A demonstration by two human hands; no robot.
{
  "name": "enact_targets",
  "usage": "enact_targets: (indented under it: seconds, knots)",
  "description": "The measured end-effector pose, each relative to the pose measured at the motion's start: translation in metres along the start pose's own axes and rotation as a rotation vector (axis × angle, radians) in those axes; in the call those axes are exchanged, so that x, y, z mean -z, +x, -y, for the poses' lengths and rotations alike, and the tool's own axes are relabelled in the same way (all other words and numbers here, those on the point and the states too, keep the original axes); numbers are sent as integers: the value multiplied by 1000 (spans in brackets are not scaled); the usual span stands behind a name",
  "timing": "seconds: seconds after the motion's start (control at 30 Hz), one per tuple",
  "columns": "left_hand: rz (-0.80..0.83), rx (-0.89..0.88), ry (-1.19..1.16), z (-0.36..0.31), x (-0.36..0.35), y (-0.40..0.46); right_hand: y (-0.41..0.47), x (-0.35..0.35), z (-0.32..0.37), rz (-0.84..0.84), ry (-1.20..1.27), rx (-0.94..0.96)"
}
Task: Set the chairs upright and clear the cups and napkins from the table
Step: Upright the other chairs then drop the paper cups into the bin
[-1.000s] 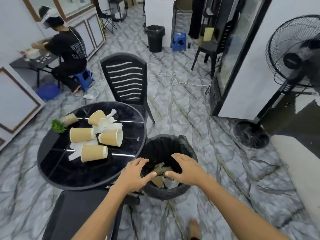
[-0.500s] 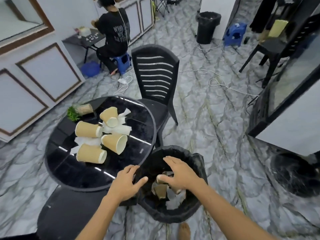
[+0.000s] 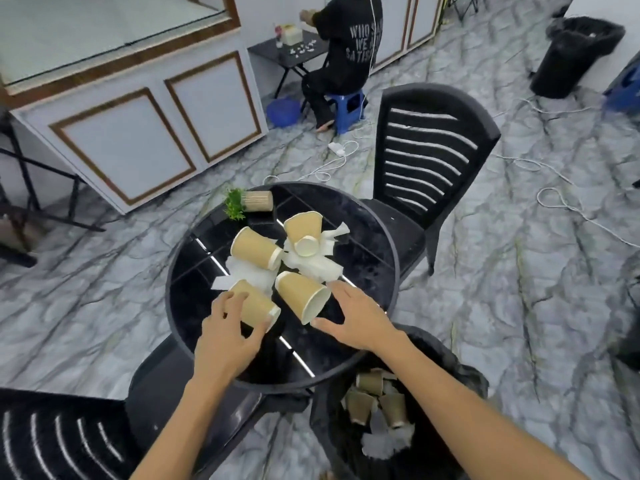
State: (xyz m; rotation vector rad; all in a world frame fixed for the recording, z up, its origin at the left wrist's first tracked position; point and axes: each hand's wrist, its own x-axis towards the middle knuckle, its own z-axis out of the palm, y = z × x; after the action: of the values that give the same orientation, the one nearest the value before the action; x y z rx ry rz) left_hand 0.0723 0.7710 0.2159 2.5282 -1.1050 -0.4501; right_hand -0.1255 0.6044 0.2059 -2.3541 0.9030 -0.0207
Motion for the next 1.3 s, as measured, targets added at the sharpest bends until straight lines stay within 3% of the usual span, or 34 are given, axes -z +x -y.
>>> enact_targets:
  seconds: [0.33,0.6,0.97,1.3]
  knots:
    - [55,158,4,-4,-38,52,75,-33,23,22,-126,14]
    - [5,145,-188,-5,-55,56,86,-58,31,29,-208,-51]
    - [-57,21,-334,9,-46,25,57,-55,19,-26,-165,-53]
    - [83,-230,-347,-55,-77,-39,-55,-19,-36,-168,-48,-186]
